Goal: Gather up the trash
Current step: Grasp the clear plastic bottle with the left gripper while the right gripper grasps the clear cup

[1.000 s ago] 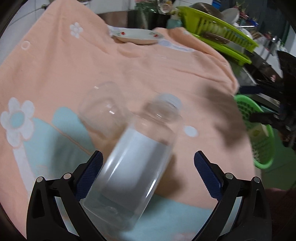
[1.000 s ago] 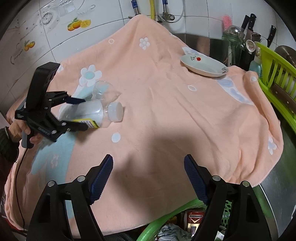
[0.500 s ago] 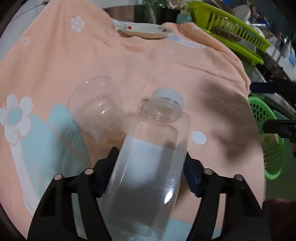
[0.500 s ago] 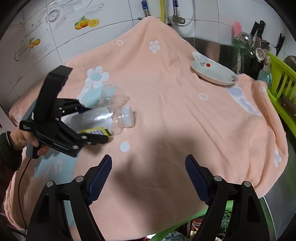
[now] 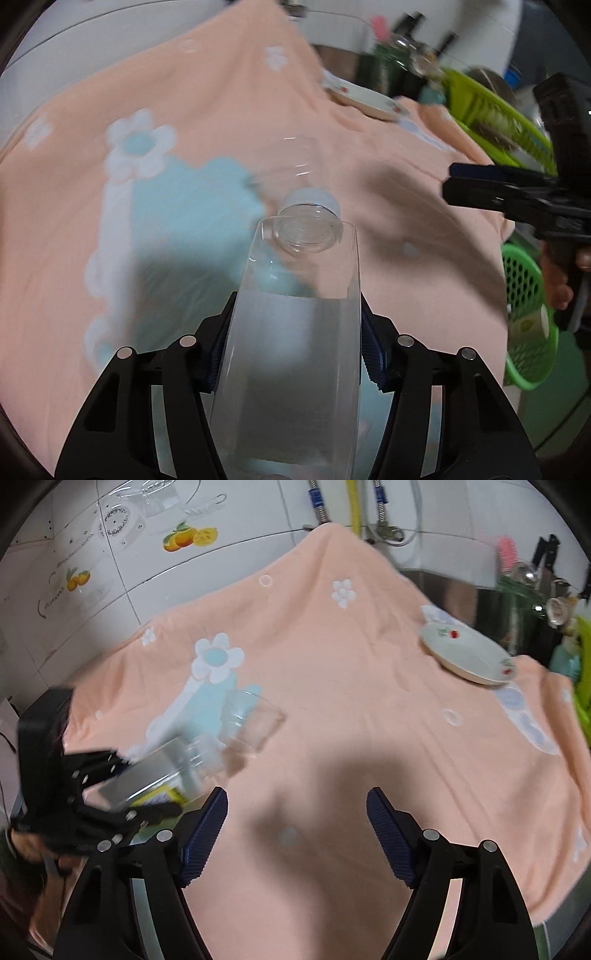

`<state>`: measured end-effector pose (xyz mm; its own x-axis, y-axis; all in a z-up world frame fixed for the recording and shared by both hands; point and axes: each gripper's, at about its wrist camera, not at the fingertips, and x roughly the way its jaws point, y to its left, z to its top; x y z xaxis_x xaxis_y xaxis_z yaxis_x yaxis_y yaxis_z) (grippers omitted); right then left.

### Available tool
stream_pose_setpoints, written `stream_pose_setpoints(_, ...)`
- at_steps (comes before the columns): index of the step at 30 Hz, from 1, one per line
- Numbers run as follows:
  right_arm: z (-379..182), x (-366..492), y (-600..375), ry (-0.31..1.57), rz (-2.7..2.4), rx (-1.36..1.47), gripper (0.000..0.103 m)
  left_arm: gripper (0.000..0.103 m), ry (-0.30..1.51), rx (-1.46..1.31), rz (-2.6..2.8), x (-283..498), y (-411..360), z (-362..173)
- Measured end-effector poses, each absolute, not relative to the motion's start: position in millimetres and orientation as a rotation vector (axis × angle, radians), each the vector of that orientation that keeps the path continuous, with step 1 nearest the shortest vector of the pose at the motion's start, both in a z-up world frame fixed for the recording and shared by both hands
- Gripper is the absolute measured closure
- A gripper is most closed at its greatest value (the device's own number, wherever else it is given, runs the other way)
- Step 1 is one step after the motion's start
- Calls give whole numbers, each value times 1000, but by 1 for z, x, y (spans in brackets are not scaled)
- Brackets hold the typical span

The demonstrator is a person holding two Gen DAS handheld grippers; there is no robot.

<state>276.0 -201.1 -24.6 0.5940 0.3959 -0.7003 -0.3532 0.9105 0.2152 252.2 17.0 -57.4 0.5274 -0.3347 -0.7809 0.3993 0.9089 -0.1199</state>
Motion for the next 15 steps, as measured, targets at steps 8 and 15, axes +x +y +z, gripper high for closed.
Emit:
stream_pose_setpoints(8, -36, 325, -155, 869, 505, 116, 30, 45, 856, -8, -341, 229, 58, -37)
stream_pose_setpoints(15, -57, 362, -131, 917, 505, 162, 30, 45, 833, -44, -303, 216, 72, -31)
